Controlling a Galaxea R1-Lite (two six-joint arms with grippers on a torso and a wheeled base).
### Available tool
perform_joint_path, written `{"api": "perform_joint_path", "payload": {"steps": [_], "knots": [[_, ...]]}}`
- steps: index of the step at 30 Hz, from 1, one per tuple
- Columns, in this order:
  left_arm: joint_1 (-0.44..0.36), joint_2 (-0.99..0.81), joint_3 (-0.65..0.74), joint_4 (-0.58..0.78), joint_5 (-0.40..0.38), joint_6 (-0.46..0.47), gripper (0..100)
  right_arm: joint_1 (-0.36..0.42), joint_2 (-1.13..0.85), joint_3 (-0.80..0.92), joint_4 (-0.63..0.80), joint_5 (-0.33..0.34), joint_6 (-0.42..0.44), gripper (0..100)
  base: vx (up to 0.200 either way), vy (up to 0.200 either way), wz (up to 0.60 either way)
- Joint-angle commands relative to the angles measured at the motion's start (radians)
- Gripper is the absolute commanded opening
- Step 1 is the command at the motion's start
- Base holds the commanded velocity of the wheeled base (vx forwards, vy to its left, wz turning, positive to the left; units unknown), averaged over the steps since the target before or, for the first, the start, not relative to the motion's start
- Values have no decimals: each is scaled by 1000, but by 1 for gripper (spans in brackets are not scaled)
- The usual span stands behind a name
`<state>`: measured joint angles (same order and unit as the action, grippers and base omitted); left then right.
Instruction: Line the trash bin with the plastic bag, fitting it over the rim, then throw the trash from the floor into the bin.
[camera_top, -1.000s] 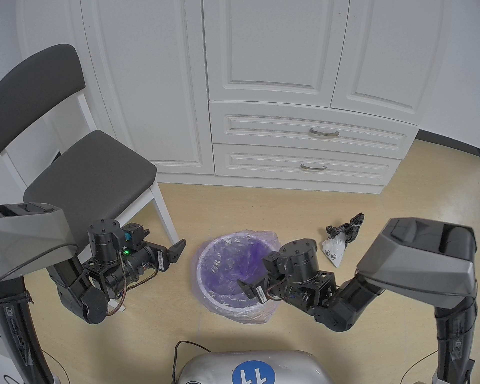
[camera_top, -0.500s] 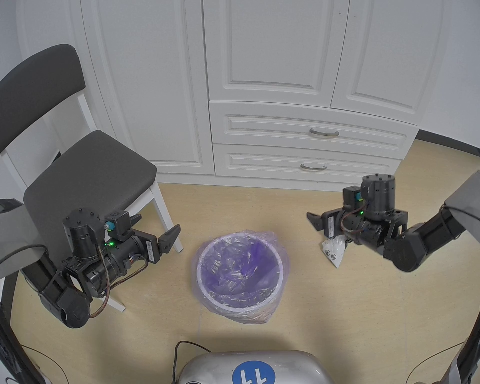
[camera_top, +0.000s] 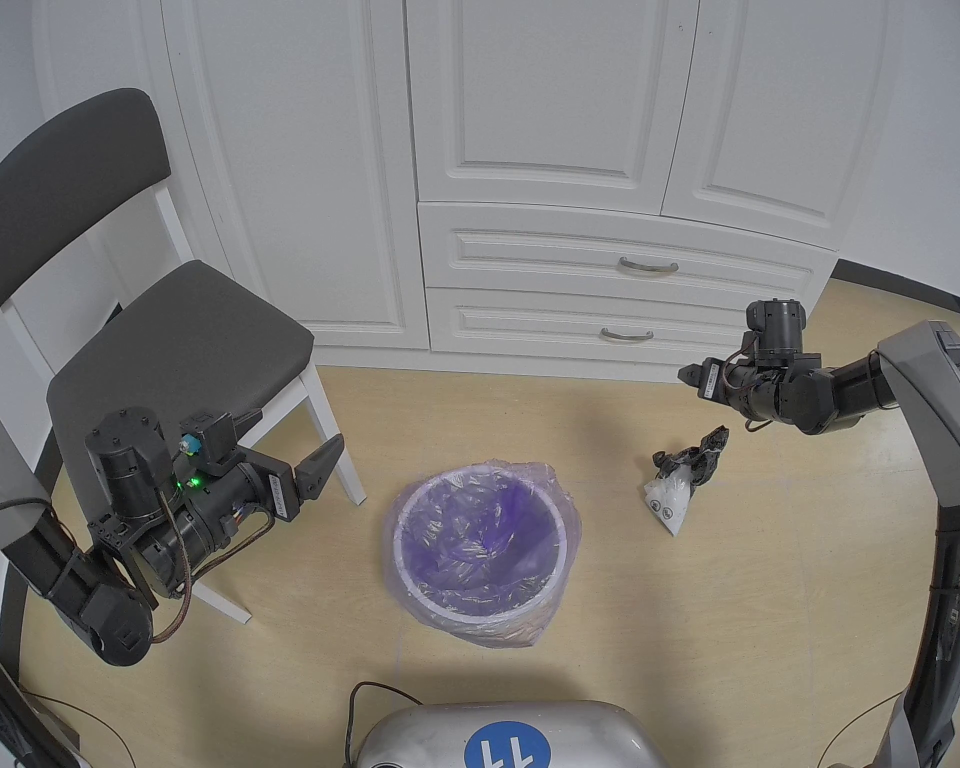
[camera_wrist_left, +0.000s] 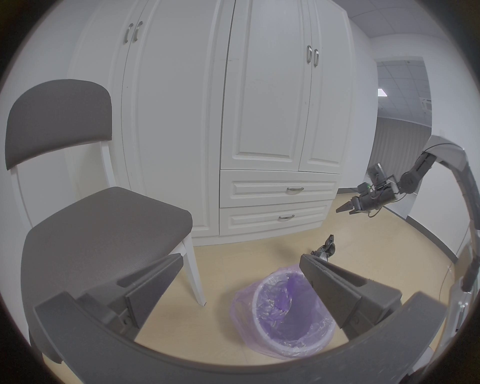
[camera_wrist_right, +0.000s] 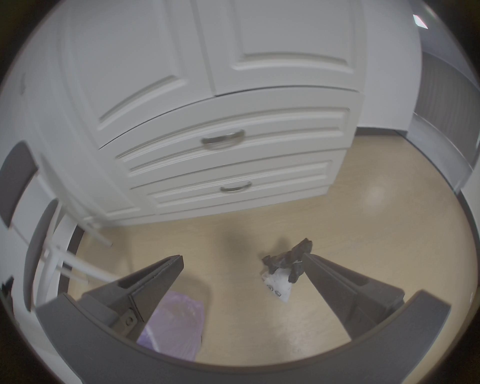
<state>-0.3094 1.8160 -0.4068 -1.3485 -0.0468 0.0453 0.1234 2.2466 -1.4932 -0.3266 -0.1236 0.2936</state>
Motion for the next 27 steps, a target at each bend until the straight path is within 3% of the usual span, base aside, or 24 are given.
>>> {"api": "perform_joint_path", "payload": {"steps": [1, 8, 16, 27], "knots": [[-1, -33, 11, -3, 1, 13, 100, -103, 189, -160, 38, 25, 71, 100, 0, 0, 0], [1, -41, 10, -3, 2, 15, 100, -182, 357, -328, 63, 55, 130, 100, 0, 0, 0], [3, -41, 10, -4, 8, 16, 100, -214, 525, -507, 235, 105, 239, 100, 0, 0, 0], [-1, -37, 17, -4, 22, 42, 100, -223, 608, -507, 135, 140, 275, 100, 0, 0, 0]]}}
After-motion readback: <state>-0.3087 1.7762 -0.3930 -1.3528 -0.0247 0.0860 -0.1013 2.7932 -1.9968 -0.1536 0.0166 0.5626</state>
